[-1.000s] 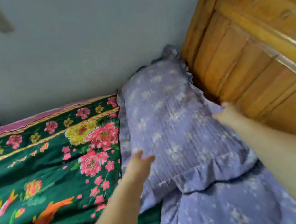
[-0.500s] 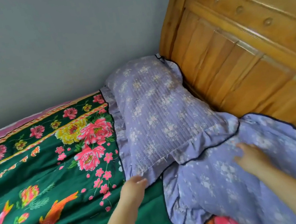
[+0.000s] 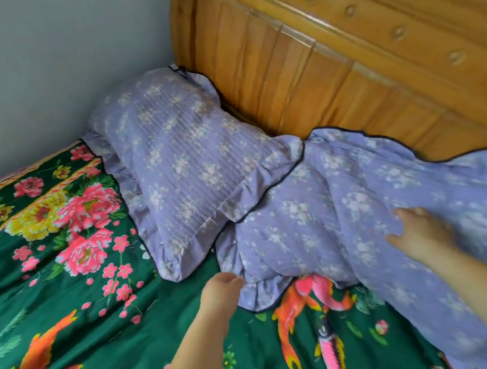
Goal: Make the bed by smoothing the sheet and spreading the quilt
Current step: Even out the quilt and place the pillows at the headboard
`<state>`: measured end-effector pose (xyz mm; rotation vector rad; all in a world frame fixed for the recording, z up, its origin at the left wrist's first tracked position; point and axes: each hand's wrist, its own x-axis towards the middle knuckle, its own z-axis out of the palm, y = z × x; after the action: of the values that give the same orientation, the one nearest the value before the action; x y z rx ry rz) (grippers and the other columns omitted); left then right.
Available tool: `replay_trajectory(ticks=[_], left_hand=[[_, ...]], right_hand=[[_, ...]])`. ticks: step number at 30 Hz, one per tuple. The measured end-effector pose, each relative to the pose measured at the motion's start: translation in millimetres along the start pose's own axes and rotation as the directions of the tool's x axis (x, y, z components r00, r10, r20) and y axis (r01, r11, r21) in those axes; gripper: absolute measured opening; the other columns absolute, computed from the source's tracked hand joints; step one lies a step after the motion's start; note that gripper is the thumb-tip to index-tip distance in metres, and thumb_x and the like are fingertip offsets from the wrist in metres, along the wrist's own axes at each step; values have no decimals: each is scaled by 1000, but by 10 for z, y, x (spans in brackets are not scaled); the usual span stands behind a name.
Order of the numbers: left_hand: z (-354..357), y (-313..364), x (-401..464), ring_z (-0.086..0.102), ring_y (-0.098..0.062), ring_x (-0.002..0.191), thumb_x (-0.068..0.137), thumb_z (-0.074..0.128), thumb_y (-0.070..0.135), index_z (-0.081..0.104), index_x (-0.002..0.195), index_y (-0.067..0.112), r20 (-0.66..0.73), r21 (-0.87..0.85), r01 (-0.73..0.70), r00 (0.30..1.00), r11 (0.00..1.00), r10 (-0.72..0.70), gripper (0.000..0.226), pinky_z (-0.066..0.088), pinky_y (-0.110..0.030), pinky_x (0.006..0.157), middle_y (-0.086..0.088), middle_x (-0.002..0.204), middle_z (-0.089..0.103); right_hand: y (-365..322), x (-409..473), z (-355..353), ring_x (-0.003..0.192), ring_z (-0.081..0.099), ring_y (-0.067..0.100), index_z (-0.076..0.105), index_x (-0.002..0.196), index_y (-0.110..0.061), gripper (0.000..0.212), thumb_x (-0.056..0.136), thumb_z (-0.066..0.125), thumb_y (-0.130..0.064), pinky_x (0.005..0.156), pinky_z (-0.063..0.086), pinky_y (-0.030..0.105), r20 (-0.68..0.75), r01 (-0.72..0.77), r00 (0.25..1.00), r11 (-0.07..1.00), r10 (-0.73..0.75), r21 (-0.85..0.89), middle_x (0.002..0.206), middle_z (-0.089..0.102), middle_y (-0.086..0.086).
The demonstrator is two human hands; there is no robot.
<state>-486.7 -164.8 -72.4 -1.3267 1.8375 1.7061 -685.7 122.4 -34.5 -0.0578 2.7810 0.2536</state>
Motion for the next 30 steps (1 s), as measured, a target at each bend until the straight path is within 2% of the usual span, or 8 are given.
replay_trajectory(ticks=[4,6,9,11,14,19,25,30], left_hand=[[596,-35,-105,44,-21,76,91,54,13,55,79,11,42,45,-53,998,998,51,11,34,-26,70,-12,83,54],[869,-87,-177,39,-20,72,89,53,14,51,74,12,53,73,-70,996,995,67,15,30,-27,64,-12,77,48],[1238,-259,-341,38,-18,73,89,52,14,46,66,21,49,86,-74,996,994,70,25,28,-27,60,-9,79,47],[1437,-409,-492,42,-19,71,90,52,14,53,72,21,29,47,-74,997,996,73,19,34,-27,65,-8,81,52],[1691,-647,-794,46,-20,69,89,53,15,64,93,13,-20,16,-73,997,997,74,11,37,-25,66,-5,78,57],[1984,-796,-1346,33,-19,72,70,52,24,45,66,18,-2,-66,-73,997,995,73,11,26,-28,69,-9,73,41],[2009,-653,-1683,47,-23,84,91,54,35,57,84,19,-96,-229,-104,992,968,84,18,37,-31,65,-5,84,52],[2223,-705,-1877,55,-33,109,81,49,69,46,130,4,-30,-555,66,995,830,-99,82,45,-47,92,-17,119,59]], right_hand=[[508,-177,101,141,18,29,12,148,-26,104,69,61,-73,109,23,49,-81,-57,996,945,33,-322,152,20,6],[696,-198,215,144,10,32,-7,150,-23,109,75,56,-71,110,18,52,-90,-51,996,873,8,-485,156,9,11],[926,-155,305,125,46,22,26,146,-24,54,95,41,-30,101,33,39,-210,27,958,789,-195,-614,136,48,5],[1021,-91,292,111,59,15,49,127,-25,36,94,36,-19,94,34,32,-234,73,936,799,-261,-597,117,64,-2],[1105,-112,210,108,60,18,53,119,-22,31,94,38,-13,92,33,31,-225,162,936,901,-269,-403,114,64,0],[1191,-513,-273,106,58,36,60,113,-12,24,93,46,-17,90,35,41,-581,380,766,922,-273,68,113,62,18],[1164,-1234,-1019,102,61,33,69,105,-5,35,82,51,-24,80,42,33,-748,682,655,510,-106,525,105,69,20],[1454,-1854,-1320,80,55,11,71,95,-8,20,84,56,-16,67,36,18,-816,795,577,221,14,566,84,63,2]])
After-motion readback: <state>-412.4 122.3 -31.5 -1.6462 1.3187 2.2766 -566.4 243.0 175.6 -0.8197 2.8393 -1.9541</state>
